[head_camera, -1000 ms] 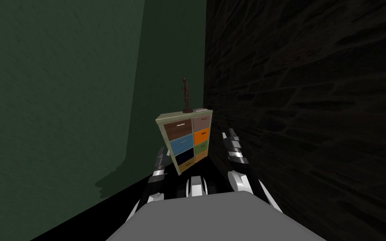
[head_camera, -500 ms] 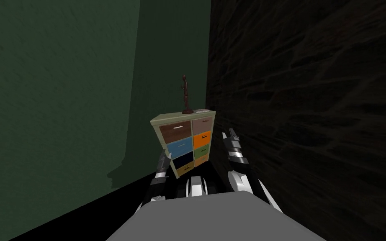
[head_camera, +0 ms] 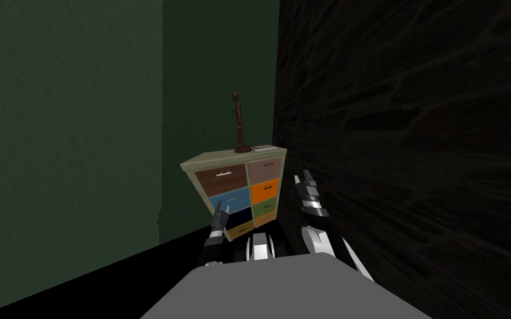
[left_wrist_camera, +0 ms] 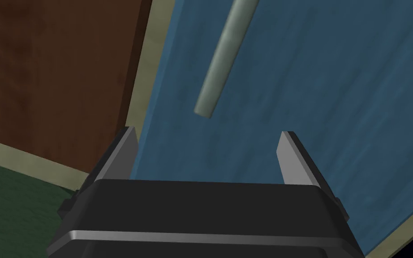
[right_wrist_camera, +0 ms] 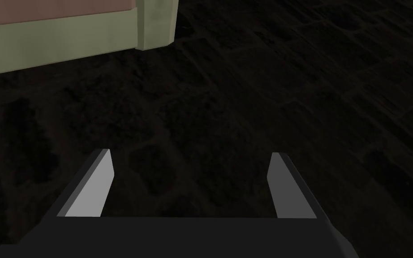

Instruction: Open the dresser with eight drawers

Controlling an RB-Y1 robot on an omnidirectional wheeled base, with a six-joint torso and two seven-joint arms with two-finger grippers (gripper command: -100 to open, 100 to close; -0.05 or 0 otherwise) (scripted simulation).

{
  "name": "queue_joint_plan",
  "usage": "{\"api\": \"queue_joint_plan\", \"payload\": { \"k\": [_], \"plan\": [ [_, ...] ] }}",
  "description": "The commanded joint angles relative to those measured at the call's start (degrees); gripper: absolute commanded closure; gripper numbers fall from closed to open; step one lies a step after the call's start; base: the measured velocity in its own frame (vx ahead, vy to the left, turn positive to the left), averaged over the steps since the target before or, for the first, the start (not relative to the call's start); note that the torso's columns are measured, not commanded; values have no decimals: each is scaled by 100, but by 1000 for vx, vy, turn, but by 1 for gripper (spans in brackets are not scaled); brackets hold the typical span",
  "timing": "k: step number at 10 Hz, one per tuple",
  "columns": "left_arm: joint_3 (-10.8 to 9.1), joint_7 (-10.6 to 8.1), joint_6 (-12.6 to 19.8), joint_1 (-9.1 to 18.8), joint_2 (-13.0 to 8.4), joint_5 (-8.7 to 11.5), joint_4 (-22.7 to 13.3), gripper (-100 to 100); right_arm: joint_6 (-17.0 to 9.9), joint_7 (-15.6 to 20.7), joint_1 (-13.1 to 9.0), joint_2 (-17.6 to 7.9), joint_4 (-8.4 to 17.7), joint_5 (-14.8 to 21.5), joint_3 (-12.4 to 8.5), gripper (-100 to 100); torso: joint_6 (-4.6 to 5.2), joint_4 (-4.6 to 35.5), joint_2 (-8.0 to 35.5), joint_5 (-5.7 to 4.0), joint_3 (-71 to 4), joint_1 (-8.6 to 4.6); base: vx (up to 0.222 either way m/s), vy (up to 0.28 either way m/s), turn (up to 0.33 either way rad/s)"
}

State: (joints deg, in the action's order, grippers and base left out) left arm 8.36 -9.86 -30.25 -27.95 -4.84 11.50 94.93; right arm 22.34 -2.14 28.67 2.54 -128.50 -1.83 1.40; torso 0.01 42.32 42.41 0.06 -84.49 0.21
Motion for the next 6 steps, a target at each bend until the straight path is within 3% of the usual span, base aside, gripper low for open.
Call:
{"api": "queue_joint_plan", "payload": {
  "k": [1,3,4,5,6],
  "plan": [
    [24,3,-15,13,115,9,-105,-100,0,0,-1,0,0,0,0,0,0,1,5,1,3,3,31,-42,16],
    [6,36,193,-77,101,24,186,-100,0,0,-1,-1,0,0,-1,0,0,-2,-10,0,-5,-2,88,-13,-5],
    [6,26,133,-37,106,23,96,-100,0,0,-1,-2,0,0,-1,0,-1,-8,-28,-3,-17,-11,47,1,0],
    [24,10,22,-4,122,12,-57,100,0,0,-1,-1,0,0,-1,0,-1,-5,-11,-5,-9,-18,-39,9,7],
    [15,17,84,-15,112,18,6,100,0,0,-2,-1,0,0,-1,0,-1,3,15,-5,8,-20,-18,18,27]
  ]
}}
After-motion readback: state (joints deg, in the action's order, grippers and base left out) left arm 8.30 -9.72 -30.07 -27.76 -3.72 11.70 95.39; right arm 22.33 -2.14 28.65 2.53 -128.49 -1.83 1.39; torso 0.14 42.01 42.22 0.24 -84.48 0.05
